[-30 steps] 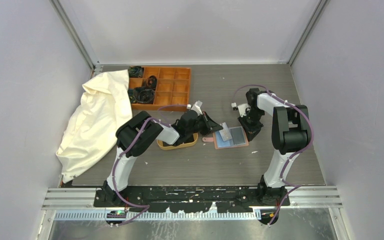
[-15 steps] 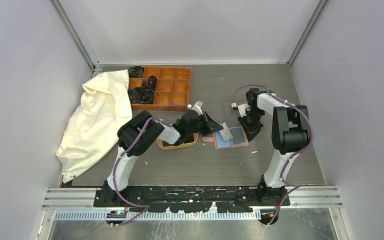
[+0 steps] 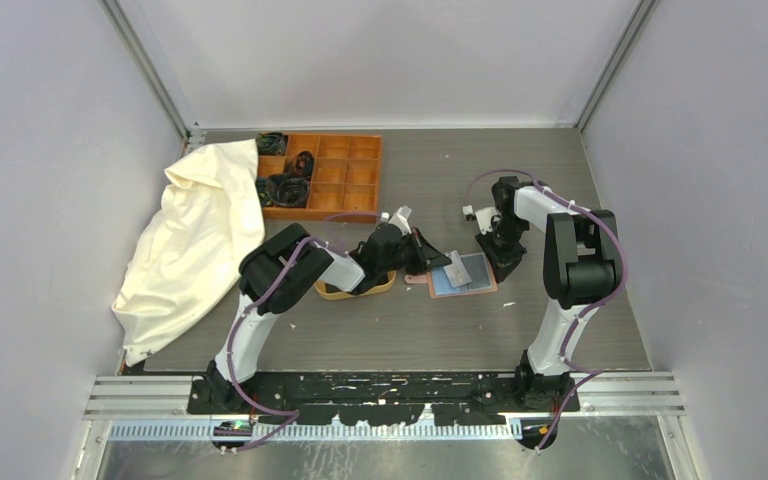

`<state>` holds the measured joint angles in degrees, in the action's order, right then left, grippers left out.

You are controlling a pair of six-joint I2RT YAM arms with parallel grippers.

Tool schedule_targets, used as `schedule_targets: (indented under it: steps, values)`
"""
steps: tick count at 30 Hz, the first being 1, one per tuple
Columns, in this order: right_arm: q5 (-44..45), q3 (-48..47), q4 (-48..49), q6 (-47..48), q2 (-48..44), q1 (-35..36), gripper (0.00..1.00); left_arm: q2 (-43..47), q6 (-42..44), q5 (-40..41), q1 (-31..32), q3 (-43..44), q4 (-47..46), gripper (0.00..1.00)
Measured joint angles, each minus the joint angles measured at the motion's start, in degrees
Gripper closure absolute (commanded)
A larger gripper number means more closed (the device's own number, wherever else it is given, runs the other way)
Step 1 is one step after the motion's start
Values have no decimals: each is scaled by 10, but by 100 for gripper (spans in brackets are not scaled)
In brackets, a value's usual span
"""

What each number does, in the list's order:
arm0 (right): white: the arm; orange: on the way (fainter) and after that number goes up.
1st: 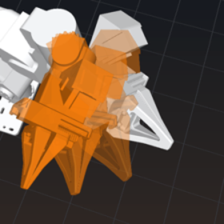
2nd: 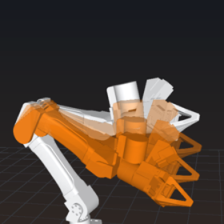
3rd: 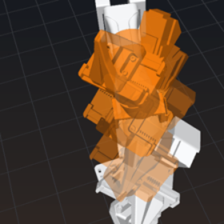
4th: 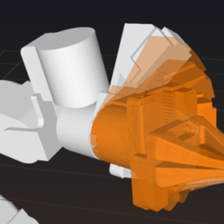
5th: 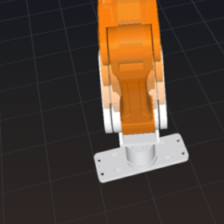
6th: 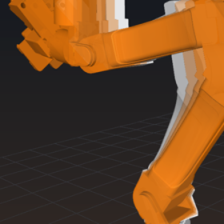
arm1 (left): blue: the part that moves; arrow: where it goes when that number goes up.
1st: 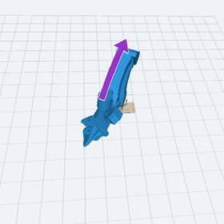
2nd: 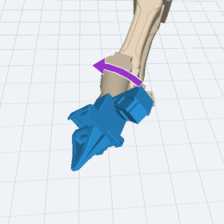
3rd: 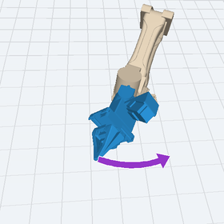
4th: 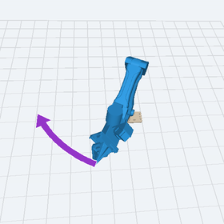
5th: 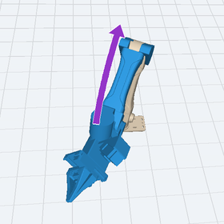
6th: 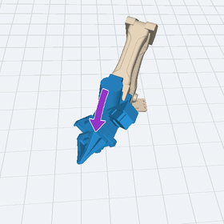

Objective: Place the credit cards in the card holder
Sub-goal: Insert the credit card into the card holder.

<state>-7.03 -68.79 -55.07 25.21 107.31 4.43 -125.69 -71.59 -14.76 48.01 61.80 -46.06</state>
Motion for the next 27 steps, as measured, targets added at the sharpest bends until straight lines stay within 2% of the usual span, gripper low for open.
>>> schedule_targets:
  steps: [19,27]
  values:
    - [0,0,0,1,0,0,84,-16,-22,-14,11,0,-18,100]
    - [-1,0,-1,1,0,0,84,-16,-30,-28,11,19,17,100]
